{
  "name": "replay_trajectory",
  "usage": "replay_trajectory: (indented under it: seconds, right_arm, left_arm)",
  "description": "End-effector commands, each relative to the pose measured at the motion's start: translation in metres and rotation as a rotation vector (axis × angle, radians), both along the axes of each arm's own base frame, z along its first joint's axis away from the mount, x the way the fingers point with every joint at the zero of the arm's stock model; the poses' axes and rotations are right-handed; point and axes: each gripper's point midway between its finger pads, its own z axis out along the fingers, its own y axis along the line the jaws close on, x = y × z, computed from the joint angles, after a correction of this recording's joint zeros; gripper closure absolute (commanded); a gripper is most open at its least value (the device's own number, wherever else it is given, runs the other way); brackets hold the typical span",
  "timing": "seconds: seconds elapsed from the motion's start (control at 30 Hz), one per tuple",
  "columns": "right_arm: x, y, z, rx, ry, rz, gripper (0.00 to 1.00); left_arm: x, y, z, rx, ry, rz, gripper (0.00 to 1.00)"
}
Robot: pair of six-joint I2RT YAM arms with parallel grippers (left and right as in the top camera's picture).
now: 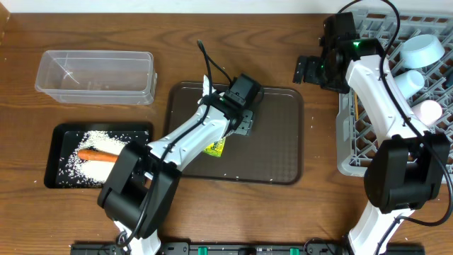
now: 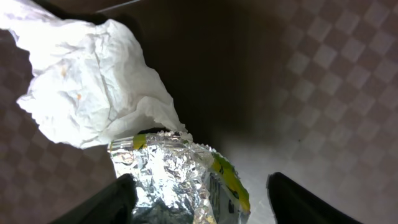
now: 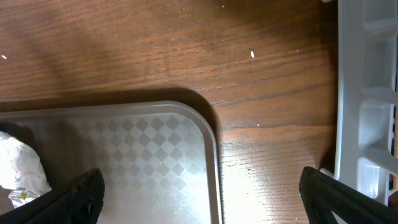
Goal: Sort waste into correct bins and load items into the dishwasher rack
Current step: 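Reach the left gripper to the foil and juice box and grasp, then carry the foil and juice box into the clear plastic bin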
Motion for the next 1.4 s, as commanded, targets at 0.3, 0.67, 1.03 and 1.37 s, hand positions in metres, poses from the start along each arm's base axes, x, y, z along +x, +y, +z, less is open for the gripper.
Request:
replay_trajectory:
  seconds: [0.3,0.67,1.03,1.37]
  right_arm:
    - [0.003,0.001,0.01,-0.013,-0.029,0.013,0.01]
    - [0.003,0.001,0.01,-0.012,-0.029,0.012,0.01]
    - [0.003,0.001,0.01,-0.012,-0.029,0.013,0.01]
    - [0.003,0.001,0.01,-0.012,-0.029,0.014,0.01]
  left_arm:
    - [-0.008,0.006,-0.014,0.043,0.041,-0.006,0.45]
    - [-0.009,0.007,-0.016,0.044,0.049,-0.005,0.81]
    - [0.019,0.044,0.079,0.027,-0.206,0.11,0.94]
    - [0.079,0.153,0.184,-0.07,-0.566,0.435,0.94]
